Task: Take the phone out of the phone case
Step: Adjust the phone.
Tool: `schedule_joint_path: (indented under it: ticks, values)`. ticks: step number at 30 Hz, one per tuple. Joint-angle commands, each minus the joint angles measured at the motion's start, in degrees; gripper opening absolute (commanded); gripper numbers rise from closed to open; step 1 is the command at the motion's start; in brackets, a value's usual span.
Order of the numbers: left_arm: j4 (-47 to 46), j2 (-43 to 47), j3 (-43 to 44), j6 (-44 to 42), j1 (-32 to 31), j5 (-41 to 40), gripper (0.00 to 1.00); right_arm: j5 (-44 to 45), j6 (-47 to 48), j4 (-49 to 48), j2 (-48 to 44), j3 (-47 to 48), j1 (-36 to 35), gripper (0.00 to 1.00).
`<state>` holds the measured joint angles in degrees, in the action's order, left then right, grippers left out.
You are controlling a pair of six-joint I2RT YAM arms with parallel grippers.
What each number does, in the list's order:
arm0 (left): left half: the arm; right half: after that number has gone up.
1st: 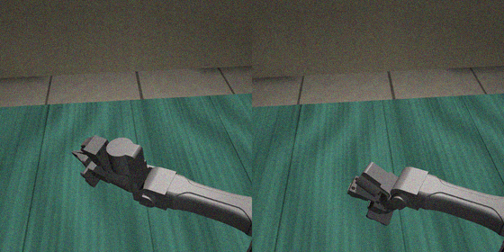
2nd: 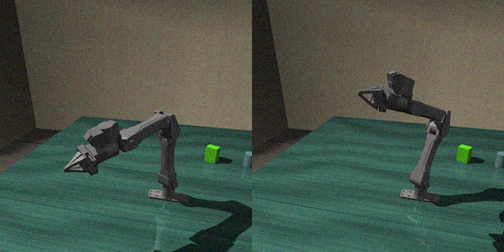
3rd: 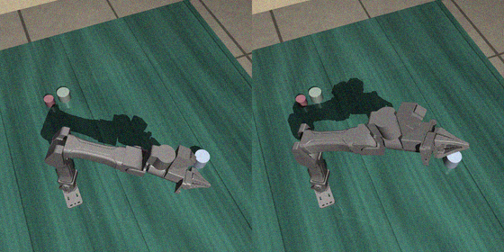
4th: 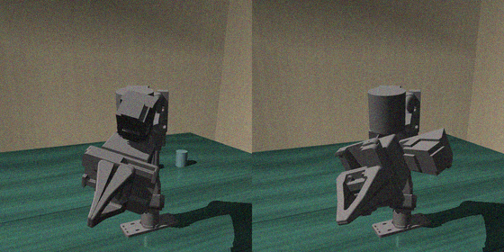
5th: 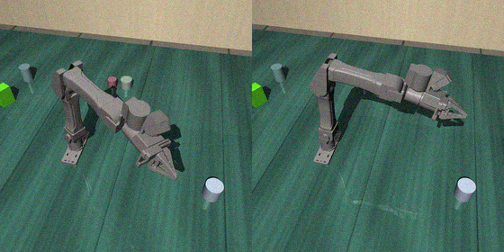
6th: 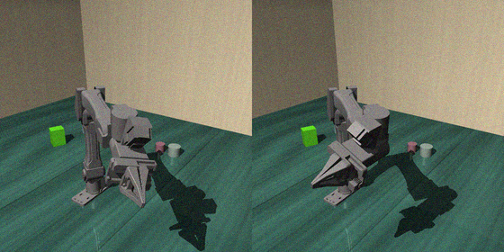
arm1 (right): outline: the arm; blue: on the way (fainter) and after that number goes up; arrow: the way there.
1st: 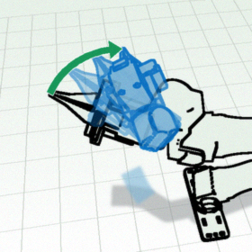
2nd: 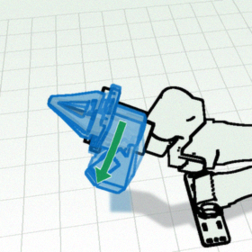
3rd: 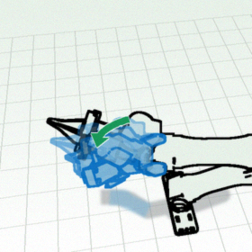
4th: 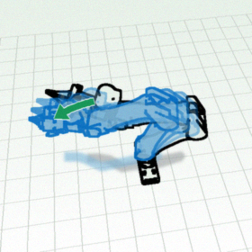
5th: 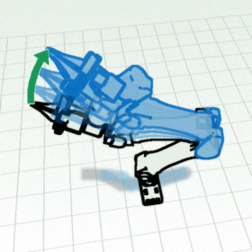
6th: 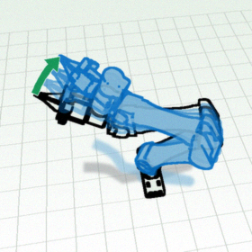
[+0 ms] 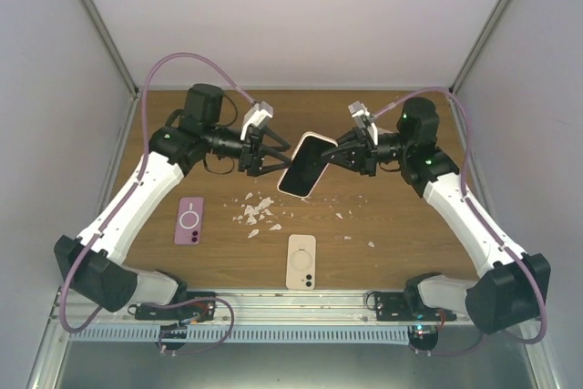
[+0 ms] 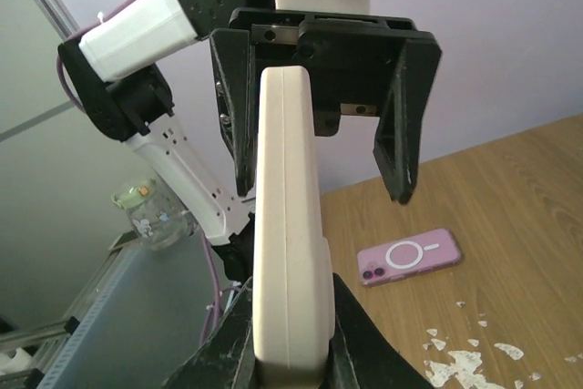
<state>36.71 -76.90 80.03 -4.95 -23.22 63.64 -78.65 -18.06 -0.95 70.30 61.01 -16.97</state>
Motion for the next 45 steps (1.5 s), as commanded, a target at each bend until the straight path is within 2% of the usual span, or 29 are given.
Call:
schedule_joint_path:
  ticks: [1, 4, 6, 10, 17, 19, 21, 22, 23, 27, 32, 39, 45]
  values:
    - [-1.38, -2.49, 1.48, -0.78, -3.15, -2.54, 0.69, 0.62, 9.12, 6.70, 1.14, 1.18, -2.95, 0.00]
    - [-0.83, -3.58, 2.42, -1.33, -4.20, -3.00, 0.63, 0.91, 10.42, 8.20, 1.69, 1.43, -4.70, 0.01]
    - [-0.72, -3.79, 2.86, -1.54, -4.58, -2.79, 0.57, 0.80, 10.53, 8.74, 2.05, 1.47, -5.02, 0.01]
    - [-1.00, -3.88, 2.99, -1.70, -4.64, -1.97, 0.33, 0.39, 10.08, 9.04, 2.61, 1.40, -5.24, 0.00]
    - [-2.95, -4.08, 3.46, 1.13, -3.92, 1.18, 0.01, 2.10, 5.60, 5.63, 2.55, 0.57, -5.29, 0.03]
    - [-4.05, -4.34, 3.91, 2.80, -2.69, 1.65, 0.00, 3.28, 3.81, 4.51, 2.47, 0.32, -5.31, 0.14]
    - [-5.87, -4.48, 4.06, 5.50, -1.24, 2.92, 0.00, 4.02, 2.07, 3.10, 2.47, -0.11, -5.27, 0.45]
    - [-6.96, -4.60, 4.16, 7.12, -0.57, 3.52, 0.00, 4.49, 0.85, 2.48, 2.47, -0.41, -5.27, 0.57]
    - [-7.71, -4.72, 4.38, 8.21, -0.10, 3.68, 0.00, 4.56, 0.04, 1.55, 2.47, -0.83, -5.26, 0.61]
    - [-9.37, -5.16, 5.74, 9.82, 0.23, 1.09, 0.00, 5.06, -0.96, 1.13, 3.55, -0.74, -5.66, 0.61]
    - [-18.67, -3.53, 3.13, 16.79, 0.26, -2.04, 0.00, 6.87, -3.42, -0.51, 5.06, 0.69, -5.93, 0.58]
    - [-25.55, -3.18, 2.01, 22.98, 0.08, -1.23, 0.00, 5.76, -9.44, -4.74, 5.96, 1.66, -5.88, 0.48]
    - [-27.54, -1.37, -0.97, 23.85, -0.64, -1.17, 0.00, 6.66, -12.36, -6.52, 7.22, 3.48, -5.88, 0.38]
